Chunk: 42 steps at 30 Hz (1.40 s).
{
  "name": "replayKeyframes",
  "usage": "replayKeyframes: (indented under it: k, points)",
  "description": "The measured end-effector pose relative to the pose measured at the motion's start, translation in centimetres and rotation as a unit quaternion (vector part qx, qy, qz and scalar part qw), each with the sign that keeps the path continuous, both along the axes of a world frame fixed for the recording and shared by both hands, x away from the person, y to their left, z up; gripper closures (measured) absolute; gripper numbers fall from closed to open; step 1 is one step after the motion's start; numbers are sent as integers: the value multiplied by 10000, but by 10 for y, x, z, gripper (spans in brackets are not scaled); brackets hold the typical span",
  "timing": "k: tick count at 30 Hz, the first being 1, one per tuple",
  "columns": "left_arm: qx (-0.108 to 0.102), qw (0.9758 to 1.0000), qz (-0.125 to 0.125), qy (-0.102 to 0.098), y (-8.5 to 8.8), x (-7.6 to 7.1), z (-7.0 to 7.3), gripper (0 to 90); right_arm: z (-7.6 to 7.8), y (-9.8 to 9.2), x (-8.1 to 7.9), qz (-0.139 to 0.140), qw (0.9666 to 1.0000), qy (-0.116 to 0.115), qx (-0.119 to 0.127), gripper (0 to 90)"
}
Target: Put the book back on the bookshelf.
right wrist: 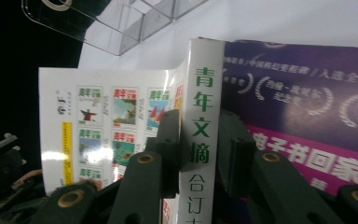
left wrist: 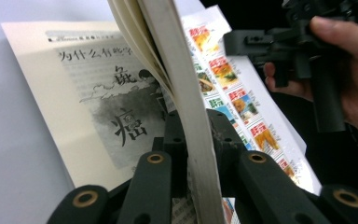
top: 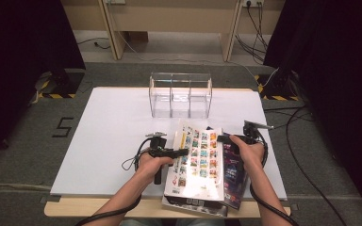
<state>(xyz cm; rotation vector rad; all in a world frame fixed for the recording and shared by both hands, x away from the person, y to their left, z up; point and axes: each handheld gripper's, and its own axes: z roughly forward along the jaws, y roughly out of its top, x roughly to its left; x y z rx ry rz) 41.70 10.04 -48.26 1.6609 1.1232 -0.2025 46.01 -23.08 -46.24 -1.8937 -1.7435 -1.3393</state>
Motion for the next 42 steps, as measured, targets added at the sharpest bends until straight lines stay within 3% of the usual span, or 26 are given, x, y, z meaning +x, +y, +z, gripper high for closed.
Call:
replayKeyframes:
  k: [3, 9, 11, 13, 20, 23, 28, 30, 33, 34, 36, 39, 40, 41, 42]
  points:
    - [-27, 10000, -7, 72, 3, 1, -2, 804, 0, 5, 4, 33, 10000, 41, -6, 635]
    - [-118, 9999, 6, 124, 3, 2, -4, 812, -8, 6, 8, -51, 9996, 250, 123, 576]
    - [-125, 9999, -15, 88, 3, 2, -4, 822, -15, 5, 8, -144, 9988, 376, 268, 558]
    - [-152, 9999, -34, 44, 3, 2, -5, 826, -17, 3, 8, -136, 9986, 366, 370, 550]
    - [-185, 9998, 6, 106, 4, 1, -8, 827, -17, 3, 8, -23, 9991, 256, 348, 531]
    - [-201, 9996, 17, 173, 4, 2, -10, 827, -18, 3, 7, 28, 9994, 153, 295, 555]
    - [-173, 9996, 8, 205, 5, 3, -11, 827, -18, 5, 8, 46, 9996, 189, 221, 591]
    - [-160, 9996, -12, 222, 6, 4, -12, 827, -20, 5, 10, 56, 9995, 240, 212, 650]
    - [-179, 9995, -5, 261, 6, 4, -12, 825, -21, 6, 12, 133, 9992, 262, 265, 689]
    - [-174, 9995, -2, 277, 7, 5, -12, 822, -21, 5, 12, 74, 9984, 345, 448, 730]
    - [-166, 9995, -17, 252, 7, 5, -11, 819, -20, 4, 12, 51, 9980, 389, 487, 735]
    - [-59, 9998, -45, 191, 9, 5, -8, 706, -12, 8, 11, 106, 9990, 257, 363, 739]
    - [62, 9998, -24, 197, 12, 5, -6, 706, -9, 9, 11, 137, 9989, 207, 391, 740]
    - [128, 9997, 21, 201, 15, 4, -5, 642, -6, 10, 10, 176, 9989, 111, 418, 741]
    - [412, 9988, 198, 189, 23, 1, -2, 484, 0, 11, 9, 180, 9986, 32, 497, 741]
